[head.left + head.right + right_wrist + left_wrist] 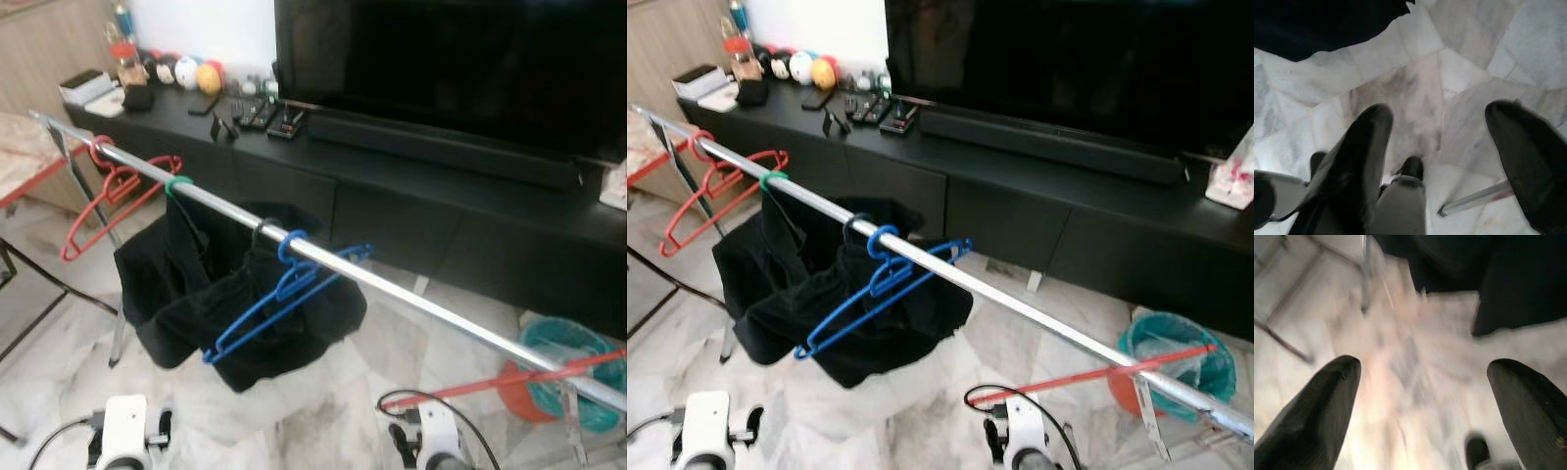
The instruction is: Hang hanger
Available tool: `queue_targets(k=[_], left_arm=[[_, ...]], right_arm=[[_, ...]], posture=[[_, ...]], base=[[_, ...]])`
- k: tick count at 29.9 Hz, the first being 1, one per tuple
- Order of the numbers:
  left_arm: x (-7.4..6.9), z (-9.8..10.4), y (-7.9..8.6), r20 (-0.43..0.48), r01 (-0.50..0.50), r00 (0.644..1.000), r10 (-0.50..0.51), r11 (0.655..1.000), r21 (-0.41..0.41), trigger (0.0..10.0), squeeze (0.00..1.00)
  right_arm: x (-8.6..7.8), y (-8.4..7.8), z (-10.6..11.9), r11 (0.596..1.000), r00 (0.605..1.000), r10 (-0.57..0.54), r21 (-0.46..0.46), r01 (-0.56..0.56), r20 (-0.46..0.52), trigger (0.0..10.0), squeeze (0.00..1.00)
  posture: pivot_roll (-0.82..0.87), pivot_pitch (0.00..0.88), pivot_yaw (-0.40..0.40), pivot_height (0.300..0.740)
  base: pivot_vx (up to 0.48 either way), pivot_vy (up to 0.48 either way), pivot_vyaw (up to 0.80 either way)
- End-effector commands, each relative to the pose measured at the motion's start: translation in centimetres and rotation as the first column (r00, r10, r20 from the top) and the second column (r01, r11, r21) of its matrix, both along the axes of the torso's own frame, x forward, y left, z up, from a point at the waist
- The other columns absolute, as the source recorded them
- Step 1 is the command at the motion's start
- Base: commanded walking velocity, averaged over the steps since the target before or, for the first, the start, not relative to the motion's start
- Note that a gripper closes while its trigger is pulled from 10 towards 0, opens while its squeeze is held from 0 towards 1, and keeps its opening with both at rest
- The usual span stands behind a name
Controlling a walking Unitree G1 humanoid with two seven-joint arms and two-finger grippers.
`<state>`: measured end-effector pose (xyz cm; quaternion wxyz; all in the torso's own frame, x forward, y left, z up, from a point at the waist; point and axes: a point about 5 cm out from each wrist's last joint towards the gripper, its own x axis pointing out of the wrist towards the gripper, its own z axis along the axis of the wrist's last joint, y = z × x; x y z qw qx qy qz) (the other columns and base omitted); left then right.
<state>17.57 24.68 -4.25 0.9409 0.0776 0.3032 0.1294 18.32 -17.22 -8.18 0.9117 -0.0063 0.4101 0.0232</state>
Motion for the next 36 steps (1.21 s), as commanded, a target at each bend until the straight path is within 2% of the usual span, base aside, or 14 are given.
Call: queue_targets(k=[1,3,4,5,7,11,21,28,30,36], left_arm=[[-0.5,-1.2,-0.4,-0.065,0.007,0.998,-0.01,0.999,-0.046,10.0,0.0],[-0.4,-1.7,-0.9,-0.094,0.034,0.995,-0.04,0.997,-0.064,10.0,0.0],[-0.8,-2.3,-1.0,-0.139,0.037,0.989,-0.047,0.997,-0.069,10.0,0.0],[-0.8,-2.3,-1.0,-0.139,0.037,0.989,-0.047,0.997,-0.069,10.0,0.0],[-2.0,-3.4,-0.7,-0.227,-0.031,0.974,0.014,0.997,-0.074,10.0,0.0],[-2.8,-4.1,-1.1,-0.277,-0.046,0.961,0.017,0.994,-0.097,10.0,0.0],[-3.0,-4.4,-1.2,-0.281,-0.047,0.96,0.01,0.991,-0.125,10.0,0.0],[-4.1,-4.8,-0.3,-0.335,-0.067,0.942,0.023,0.99,-0.121,10.0,0.0],[-4.9,-5.0,0.0,-0.367,-0.07,0.93,0.021,0.99,-0.121,10.0,0.0],[-5.7,-5.2,0.5,-0.396,-0.089,0.918,0.036,0.989,-0.116,10.0,0.0]], right_arm=[[0.0,0.1,0.0,1.0,1.0,0.003,-0.003,-0.003,-0.006,10.0,0.0],[0.0,0.1,0.0,1.0,1.0,0.003,-0.006,-0.003,-0.008,10.0,0.0],[0.0,0.0,0.0,1.0,1.0,0.001,-0.01,-0.001,-0.01,10.0,0.0],[0.0,0.0,0.0,1.0,1.0,0.001,-0.01,-0.001,-0.01,10.0,0.0],[0.0,0.0,0.0,1.0,1.0,-0.001,-0.014,0.0,-0.013,10.0,0.0],[0.0,-0.1,-0.1,1.0,1.0,-0.001,-0.015,0.001,-0.018,10.0,0.0],[-0.2,-0.1,-0.2,1.0,1.0,0.003,-0.019,-0.004,-0.029,10.0,0.0],[-0.3,-0.1,-0.2,1.0,0.999,0.004,-0.022,-0.004,-0.036,10.0,0.0],[-0.3,-0.1,-0.2,1.0,0.999,0.0,-0.022,-0.001,-0.037,10.0,0.0],[-0.4,-0.1,-0.3,1.0,0.999,0.001,-0.023,-0.002,-0.04,10.0,0.0]], posture=[[-0.03,0.0,-0.022,0.74],[-0.03,0.0,-0.026,0.74],[-0.03,0.0,-0.028,0.74],[-0.03,0.0,-0.028,0.74],[-0.03,0.0,-0.03,0.74],[-0.03,0.0,-0.035,0.74],[-0.03,0.0,-0.035,0.74],[-0.03,0.0,-0.034,0.74],[-0.03,0.0,-0.033,0.74],[-0.03,0.0,-0.033,0.74]], base=[[0.0,0.0,0.0],[0.0,0.0,0.0],[0.0,0.0,0.0],[0.0,0.0,0.0],[0.0,0.0,0.0],[0.0,0.0,0.0],[0.0,0.0,0.0],[0.0,0.211,0.0],[0.0,0.409,0.0],[0.0,0.426,0.0]])
